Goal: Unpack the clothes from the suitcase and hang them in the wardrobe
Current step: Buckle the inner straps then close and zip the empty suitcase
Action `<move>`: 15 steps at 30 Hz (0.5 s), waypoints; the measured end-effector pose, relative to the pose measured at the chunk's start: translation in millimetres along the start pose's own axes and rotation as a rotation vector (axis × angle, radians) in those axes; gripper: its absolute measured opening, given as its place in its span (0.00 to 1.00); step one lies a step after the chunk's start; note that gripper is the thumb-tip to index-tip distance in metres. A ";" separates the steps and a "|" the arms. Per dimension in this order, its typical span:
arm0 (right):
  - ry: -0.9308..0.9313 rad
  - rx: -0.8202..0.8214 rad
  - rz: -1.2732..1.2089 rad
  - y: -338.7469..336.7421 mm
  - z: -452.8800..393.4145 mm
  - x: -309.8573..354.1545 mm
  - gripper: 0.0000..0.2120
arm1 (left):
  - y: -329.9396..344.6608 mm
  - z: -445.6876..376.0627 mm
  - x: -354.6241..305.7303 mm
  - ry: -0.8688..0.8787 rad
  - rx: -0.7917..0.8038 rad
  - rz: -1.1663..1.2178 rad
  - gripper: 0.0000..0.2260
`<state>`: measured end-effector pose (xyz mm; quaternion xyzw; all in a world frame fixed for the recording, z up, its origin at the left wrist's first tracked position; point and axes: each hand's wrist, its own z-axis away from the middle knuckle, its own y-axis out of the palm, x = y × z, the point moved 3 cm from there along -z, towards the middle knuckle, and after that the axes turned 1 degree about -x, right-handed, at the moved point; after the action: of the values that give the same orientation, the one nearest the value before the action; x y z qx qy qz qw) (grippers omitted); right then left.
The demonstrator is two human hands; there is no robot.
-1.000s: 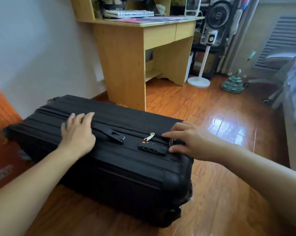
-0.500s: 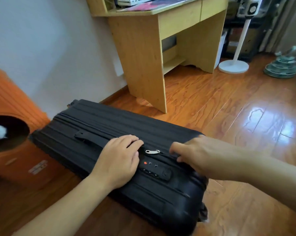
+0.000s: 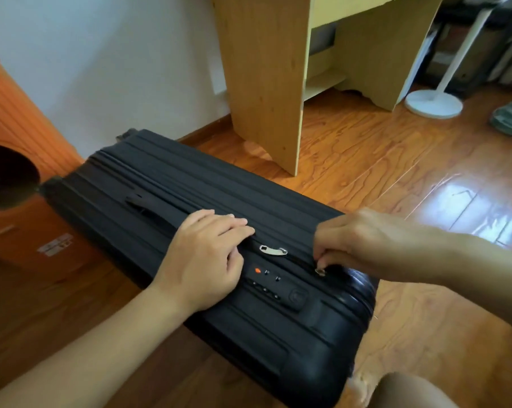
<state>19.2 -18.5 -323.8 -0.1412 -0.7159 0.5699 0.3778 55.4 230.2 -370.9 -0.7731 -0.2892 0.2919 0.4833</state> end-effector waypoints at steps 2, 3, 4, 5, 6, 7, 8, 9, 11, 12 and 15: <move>-0.031 0.000 0.070 3.8 -24.4 3.7 0.05 | 1.8 -0.6 0.9 0.028 -0.018 0.011 0.19; -0.030 0.002 0.085 5.1 -35.6 6.4 0.05 | 3.1 0.6 1.1 0.045 -0.027 0.020 0.20; -0.015 0.007 0.085 7.0 -44.3 8.8 0.04 | 3.1 2.5 1.5 0.058 -0.036 0.031 0.20; 0.018 0.006 0.075 9.0 -49.0 10.2 0.04 | 2.5 4.1 3.0 0.069 -0.048 0.041 0.20; 0.064 -0.007 0.049 10.3 -49.2 10.5 0.03 | 2.1 5.2 5.3 0.075 -0.062 0.047 0.19; 0.121 -0.029 0.011 11.9 -45.1 10.5 0.03 | 2.5 5.8 6.8 0.081 -0.070 0.050 0.18; 0.184 -0.058 -0.030 13.8 -38.8 11.1 0.03 | 3.5 6.0 6.8 0.088 -0.075 0.048 0.17; 0.245 -0.092 -0.064 16.0 -32.4 12.1 0.03 | 4.5 6.1 6.3 0.095 -0.080 0.043 0.16; 0.366 -0.175 -0.138 23.0 -20.7 13.5 0.03 | 7.1 6.8 3.1 0.126 -0.082 0.034 0.13; 0.413 -0.221 -0.181 26.8 -18.1 14.6 0.03 | 7.5 7.0 2.0 0.150 -0.080 0.033 0.12; 0.453 -0.342 -0.196 36.7 -21.6 22.7 0.02 | 7.6 8.3 1.0 0.219 -0.067 0.054 0.11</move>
<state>10.7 22.6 -347.6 -0.2564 -0.7095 0.3556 0.5518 51.3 233.0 -381.1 -0.8234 -0.2235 0.2089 0.4779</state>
